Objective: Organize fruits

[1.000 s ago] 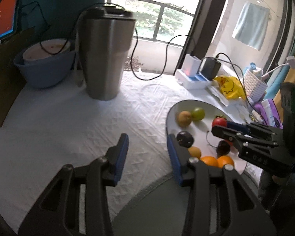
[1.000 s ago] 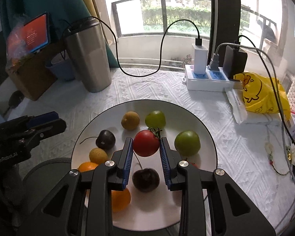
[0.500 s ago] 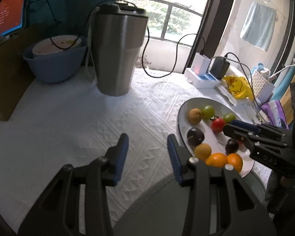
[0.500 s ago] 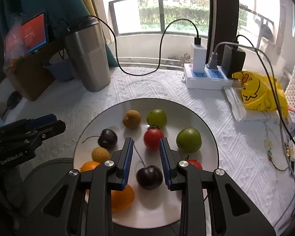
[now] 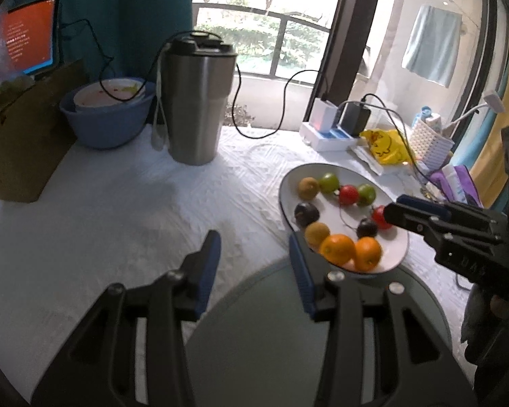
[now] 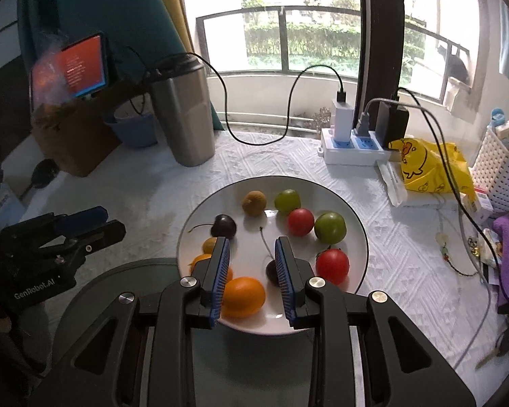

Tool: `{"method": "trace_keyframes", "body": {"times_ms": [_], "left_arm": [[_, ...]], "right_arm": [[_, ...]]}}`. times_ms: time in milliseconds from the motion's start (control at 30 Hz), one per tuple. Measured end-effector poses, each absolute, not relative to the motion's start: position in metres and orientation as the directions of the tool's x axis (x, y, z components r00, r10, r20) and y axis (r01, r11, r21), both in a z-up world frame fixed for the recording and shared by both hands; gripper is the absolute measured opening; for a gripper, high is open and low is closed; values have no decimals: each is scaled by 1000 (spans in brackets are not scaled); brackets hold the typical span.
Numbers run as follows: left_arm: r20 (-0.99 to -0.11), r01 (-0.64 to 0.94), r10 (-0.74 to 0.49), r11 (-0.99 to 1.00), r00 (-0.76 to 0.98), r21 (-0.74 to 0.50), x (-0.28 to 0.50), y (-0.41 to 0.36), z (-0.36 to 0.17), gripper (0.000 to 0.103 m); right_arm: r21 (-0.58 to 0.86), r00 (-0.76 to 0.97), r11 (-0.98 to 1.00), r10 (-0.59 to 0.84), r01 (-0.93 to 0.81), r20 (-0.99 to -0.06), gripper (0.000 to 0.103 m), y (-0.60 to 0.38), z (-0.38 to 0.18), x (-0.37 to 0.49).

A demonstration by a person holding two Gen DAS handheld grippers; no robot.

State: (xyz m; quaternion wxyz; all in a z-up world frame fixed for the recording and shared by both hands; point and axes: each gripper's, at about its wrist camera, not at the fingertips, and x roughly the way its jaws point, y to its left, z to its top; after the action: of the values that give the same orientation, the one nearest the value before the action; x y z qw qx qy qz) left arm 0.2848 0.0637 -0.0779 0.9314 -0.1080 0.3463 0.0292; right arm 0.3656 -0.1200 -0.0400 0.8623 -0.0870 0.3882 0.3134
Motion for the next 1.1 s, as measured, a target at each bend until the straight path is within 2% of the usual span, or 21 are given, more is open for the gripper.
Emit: {"method": "trace_keyframes", "body": {"times_ms": [733, 767, 833, 867, 900, 1100], "left_arm": [[-612, -120, 6, 982, 791, -145, 215, 35, -53, 47], [-610, -119, 9, 983, 792, -140, 212, 33, -52, 49], [-604, -116, 10, 984, 797, -136, 205, 31, -51, 64], [-602, -114, 9, 984, 799, -136, 202, 30, -51, 74], [-598, -111, 8, 984, 802, -136, 197, 28, -50, 78], [-588, -106, 7, 985, 809, -134, 178, 23, -45, 80]], "right_arm": [[82, 551, 793, 489, -604, -677, 30, -152, -7, 288], [80, 554, 794, 489, -602, -674, 30, -155, -5, 284], [81, 560, 796, 490, -600, -668, 30, -158, -2, 278], [80, 563, 797, 490, -599, -666, 30, -160, -1, 274], [79, 566, 798, 489, -597, -663, 30, -162, 0, 269], [66, 583, 801, 487, -595, -650, 30, -170, 10, 246]]}}
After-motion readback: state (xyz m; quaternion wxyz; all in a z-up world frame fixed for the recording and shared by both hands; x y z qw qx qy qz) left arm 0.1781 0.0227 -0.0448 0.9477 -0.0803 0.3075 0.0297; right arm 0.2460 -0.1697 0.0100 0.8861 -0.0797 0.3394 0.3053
